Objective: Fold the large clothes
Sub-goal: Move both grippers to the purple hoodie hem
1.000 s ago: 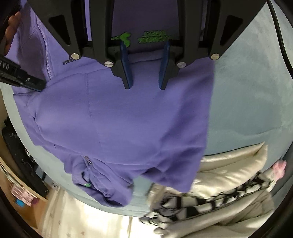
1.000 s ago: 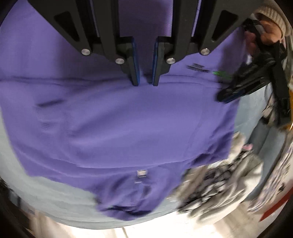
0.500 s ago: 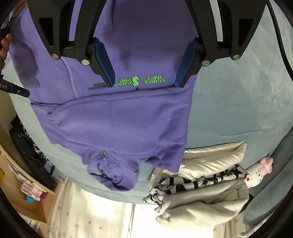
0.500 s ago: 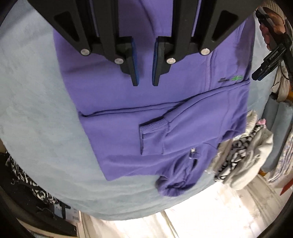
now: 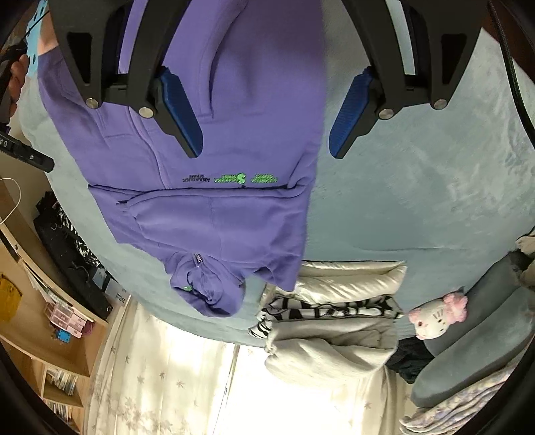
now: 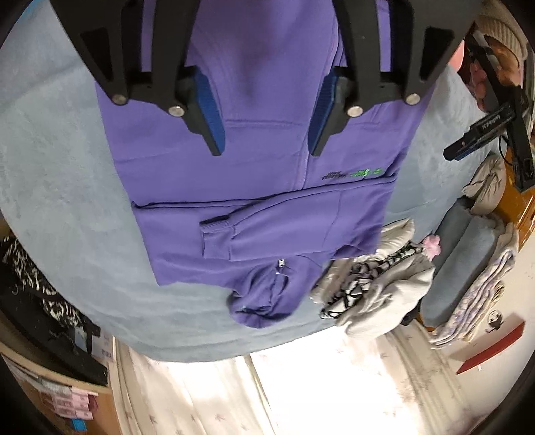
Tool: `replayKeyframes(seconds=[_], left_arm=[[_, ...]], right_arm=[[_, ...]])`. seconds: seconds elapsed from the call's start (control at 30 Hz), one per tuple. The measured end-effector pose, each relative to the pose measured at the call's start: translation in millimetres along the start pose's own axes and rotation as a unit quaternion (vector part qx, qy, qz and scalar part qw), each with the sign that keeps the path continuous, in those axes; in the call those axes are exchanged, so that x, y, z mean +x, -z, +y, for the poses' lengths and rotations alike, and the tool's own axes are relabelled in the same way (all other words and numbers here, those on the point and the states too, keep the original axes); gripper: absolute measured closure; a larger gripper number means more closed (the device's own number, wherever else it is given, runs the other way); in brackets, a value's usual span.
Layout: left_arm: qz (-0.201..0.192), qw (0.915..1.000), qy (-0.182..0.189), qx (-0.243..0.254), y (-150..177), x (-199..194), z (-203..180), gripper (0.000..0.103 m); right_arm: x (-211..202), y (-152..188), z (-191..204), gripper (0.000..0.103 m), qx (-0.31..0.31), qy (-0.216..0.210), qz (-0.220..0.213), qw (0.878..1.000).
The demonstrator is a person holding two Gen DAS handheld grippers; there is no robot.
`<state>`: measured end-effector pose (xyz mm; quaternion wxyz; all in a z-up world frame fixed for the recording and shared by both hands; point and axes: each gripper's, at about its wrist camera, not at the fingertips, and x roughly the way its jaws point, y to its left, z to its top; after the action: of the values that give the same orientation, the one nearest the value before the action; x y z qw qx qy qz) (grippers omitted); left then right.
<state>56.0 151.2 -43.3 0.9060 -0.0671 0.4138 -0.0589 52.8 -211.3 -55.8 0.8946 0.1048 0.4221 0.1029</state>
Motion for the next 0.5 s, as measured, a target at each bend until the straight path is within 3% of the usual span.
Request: replayKeyframes(seconds=[0.33,0.5], left_arm=[[0.018,0.9991,0.014,-0.034,36,-37,42,0.026],[0.052,0.9969,0.030,-0.050,64,-36,64,0.026]], right_arm=[[-25,36,-6,0.047,-0.020,0.010,0.023,0.999],[-43,55,-20,0.047,-0.031,0.012,0.030,0.999]])
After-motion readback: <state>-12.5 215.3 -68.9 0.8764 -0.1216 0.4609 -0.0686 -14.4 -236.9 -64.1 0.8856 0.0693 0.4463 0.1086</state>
